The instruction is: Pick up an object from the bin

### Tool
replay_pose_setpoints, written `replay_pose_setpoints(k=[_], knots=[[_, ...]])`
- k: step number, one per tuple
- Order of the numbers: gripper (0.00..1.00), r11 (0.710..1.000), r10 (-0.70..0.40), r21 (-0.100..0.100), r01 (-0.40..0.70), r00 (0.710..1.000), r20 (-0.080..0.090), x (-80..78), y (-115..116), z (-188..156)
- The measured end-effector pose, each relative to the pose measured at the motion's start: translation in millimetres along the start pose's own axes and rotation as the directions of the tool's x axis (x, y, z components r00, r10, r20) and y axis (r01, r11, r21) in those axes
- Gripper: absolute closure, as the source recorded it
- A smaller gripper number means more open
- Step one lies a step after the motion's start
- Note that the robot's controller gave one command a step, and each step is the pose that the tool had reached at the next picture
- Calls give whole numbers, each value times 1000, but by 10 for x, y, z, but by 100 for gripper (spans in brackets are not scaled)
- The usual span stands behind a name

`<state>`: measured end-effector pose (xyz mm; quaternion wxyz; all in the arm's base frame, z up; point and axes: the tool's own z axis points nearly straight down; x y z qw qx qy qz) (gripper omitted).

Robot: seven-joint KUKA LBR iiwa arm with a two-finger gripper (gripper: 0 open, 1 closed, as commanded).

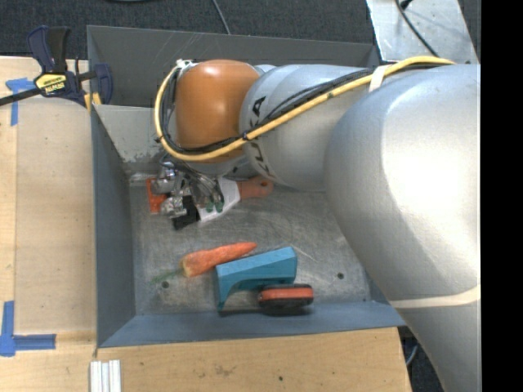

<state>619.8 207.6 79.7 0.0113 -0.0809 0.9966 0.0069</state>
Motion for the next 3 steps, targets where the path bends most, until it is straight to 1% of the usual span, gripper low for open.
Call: replay_pose_setpoints(k=[1,2,3], knots=[[100,1000,-1,11,1,1000,-24,49,-5,-436],[100,1000,12,11,-12,1000,-22,8,175,-1115],[0,977,211,20,-210,977,-26,654,-484,-568]])
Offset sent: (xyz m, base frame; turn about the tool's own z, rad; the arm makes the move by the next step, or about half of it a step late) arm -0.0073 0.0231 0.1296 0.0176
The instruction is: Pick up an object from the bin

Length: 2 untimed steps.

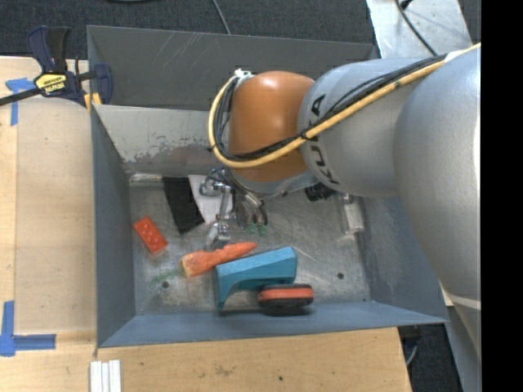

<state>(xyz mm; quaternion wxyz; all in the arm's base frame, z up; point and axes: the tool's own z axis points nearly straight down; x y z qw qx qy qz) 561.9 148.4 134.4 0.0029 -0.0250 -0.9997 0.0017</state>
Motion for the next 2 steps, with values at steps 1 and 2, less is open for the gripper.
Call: replay_pose_setpoints(k=[1,2], knots=[[0,1000,-2,-4,2,1000,8,-21,26,-35],[0,999,-48,-17,49,998,35,339,-426,91]])
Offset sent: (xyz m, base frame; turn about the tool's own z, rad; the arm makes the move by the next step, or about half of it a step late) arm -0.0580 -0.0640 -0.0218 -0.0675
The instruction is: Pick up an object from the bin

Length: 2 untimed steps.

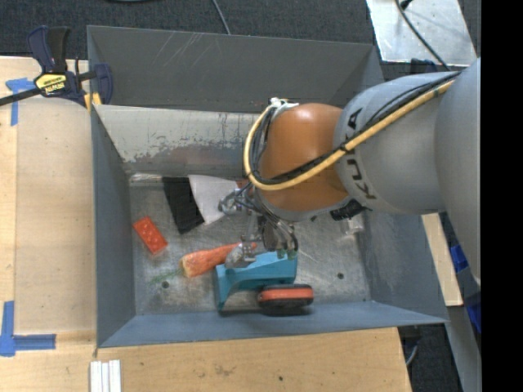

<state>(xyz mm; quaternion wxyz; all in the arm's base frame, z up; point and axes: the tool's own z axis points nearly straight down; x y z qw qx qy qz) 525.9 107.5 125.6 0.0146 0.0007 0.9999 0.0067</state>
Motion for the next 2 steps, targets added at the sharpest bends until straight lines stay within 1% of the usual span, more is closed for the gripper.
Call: replay_pose_setpoints(k=[1,2], knots=[[0,1000,0,8,0,1000,1,-6,-80,-30],[0,994,106,5,-106,994,1,-216,-172,231]])
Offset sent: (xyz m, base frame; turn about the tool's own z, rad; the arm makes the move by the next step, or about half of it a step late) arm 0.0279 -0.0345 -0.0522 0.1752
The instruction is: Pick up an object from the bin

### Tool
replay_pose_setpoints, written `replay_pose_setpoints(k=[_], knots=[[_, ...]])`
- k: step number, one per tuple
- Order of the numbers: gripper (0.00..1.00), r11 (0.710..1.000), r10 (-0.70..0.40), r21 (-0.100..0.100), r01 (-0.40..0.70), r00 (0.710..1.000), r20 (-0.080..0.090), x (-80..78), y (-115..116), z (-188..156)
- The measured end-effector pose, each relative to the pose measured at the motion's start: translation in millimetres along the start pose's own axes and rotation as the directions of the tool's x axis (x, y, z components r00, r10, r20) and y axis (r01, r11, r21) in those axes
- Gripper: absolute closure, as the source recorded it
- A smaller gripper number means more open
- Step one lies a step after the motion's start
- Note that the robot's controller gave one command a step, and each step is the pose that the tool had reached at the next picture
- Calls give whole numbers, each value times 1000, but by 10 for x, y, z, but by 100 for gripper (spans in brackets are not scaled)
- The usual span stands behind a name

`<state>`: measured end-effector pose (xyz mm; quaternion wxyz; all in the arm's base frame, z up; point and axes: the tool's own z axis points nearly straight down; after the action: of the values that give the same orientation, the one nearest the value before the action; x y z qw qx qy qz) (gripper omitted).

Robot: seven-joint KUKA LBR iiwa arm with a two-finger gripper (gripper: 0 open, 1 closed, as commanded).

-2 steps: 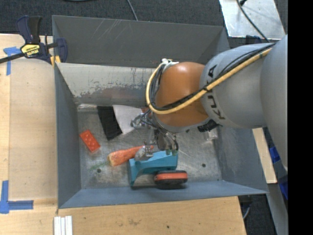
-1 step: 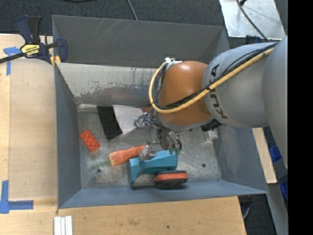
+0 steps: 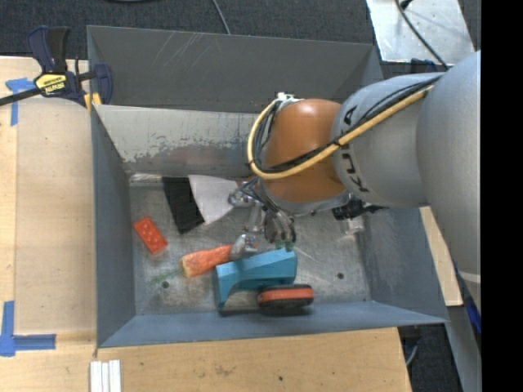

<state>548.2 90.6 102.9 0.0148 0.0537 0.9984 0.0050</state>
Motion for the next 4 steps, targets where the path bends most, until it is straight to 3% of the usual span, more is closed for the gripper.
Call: replay_pose_setpoints(k=[1,2,3,4], knots=[[0,997,72,9,-72,997,0,91,8,221],[0,984,179,-11,-179,983,37,306,125,199],[100,981,193,7,-193,981,-28,201,100,254],[100,981,194,7,-194,981,-28,200,100,254]])
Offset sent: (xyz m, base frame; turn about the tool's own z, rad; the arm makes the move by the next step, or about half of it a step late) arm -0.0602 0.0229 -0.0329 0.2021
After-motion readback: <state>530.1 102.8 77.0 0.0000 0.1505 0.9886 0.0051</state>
